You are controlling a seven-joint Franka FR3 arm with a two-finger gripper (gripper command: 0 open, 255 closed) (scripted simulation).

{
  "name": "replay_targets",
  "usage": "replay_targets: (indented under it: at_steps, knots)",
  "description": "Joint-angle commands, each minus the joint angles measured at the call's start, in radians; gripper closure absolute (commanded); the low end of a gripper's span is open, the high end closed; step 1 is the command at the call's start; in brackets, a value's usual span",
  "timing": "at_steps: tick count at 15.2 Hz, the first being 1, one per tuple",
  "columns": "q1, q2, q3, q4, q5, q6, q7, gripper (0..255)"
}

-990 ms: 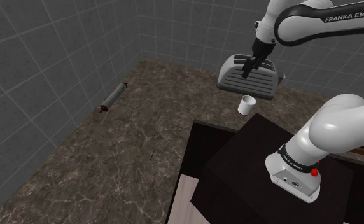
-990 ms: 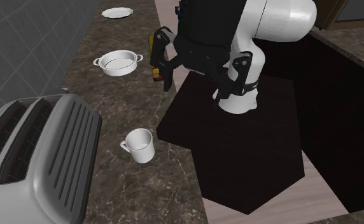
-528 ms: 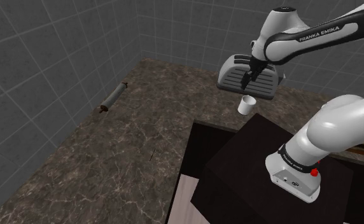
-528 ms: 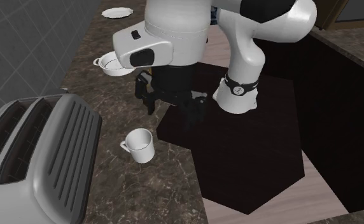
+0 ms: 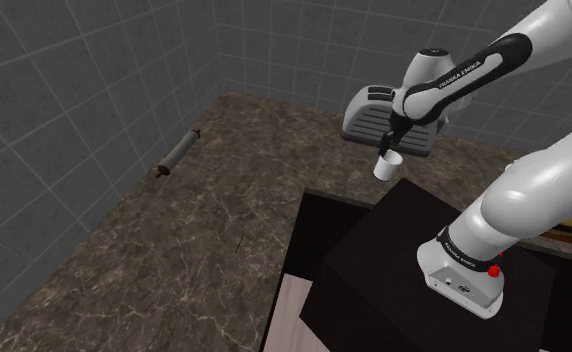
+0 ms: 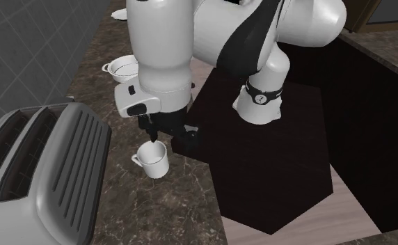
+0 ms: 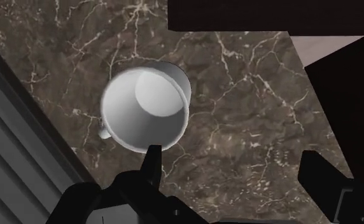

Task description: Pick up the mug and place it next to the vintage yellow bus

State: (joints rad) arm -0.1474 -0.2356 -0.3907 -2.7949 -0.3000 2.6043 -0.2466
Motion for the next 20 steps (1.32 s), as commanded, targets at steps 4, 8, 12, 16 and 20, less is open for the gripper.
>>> replay_targets:
  at_steps: [4, 8, 12, 16, 20]
  knots:
    - [0.018, 0.249, -0.065, 0.045, 0.134, 0.181, -0.156, 0]
    - [0.001, 0.356, -0.038, 0.061, 0.247, 0.261, -0.247, 0]
    - [-0.037, 0.435, 0.017, 0.073, 0.337, 0.325, -0.311, 0]
    - [-0.046, 0.446, 0.028, 0.075, 0.347, 0.334, -0.319, 0]
    - [-0.046, 0.446, 0.028, 0.075, 0.347, 0.334, -0.319, 0]
